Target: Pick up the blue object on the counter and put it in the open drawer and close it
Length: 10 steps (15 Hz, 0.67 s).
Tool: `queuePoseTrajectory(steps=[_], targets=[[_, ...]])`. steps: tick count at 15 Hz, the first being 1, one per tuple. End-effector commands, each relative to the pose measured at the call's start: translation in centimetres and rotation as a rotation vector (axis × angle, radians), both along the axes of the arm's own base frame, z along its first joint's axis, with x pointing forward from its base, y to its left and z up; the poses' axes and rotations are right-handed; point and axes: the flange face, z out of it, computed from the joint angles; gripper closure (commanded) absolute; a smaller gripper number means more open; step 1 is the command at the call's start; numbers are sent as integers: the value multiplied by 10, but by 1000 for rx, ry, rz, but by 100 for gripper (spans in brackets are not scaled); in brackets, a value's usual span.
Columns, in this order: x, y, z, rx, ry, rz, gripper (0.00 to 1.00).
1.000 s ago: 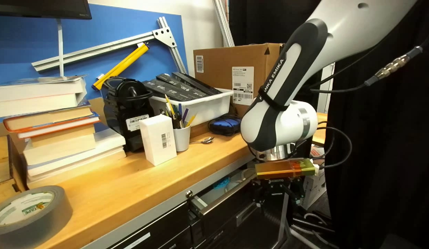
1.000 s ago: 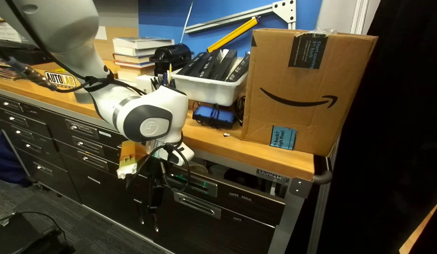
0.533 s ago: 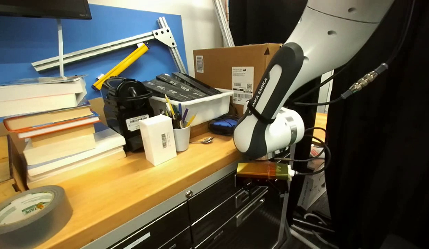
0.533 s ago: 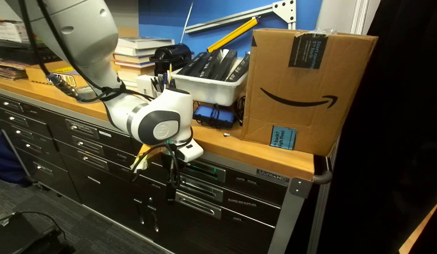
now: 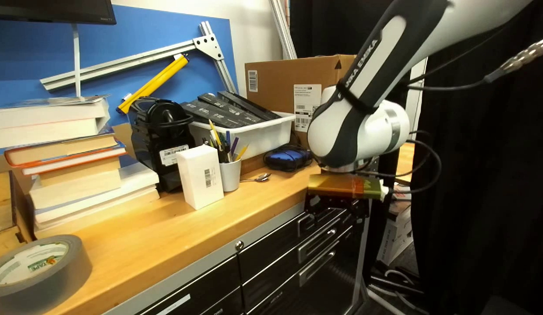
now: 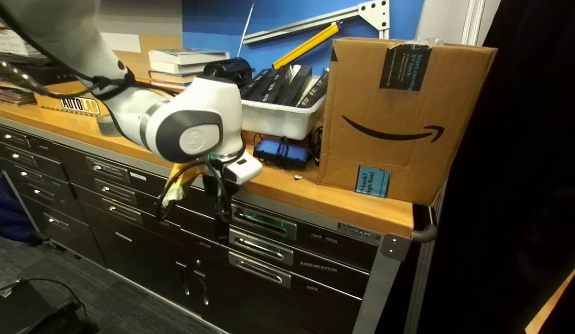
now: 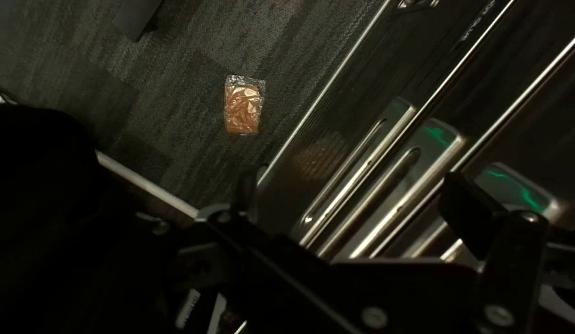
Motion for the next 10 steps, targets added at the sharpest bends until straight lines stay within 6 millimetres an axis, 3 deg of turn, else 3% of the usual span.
queuePoseTrajectory(steps=[1,5,8,9,10], targets=[[-29,-3,80,41,-11,198,0],[-45,-5,170,88,31,417,0],[-55,0,227,128,47,582,0],[-51,-4,196,102,61,490,0],[-54,-3,214,110,55,527,0]])
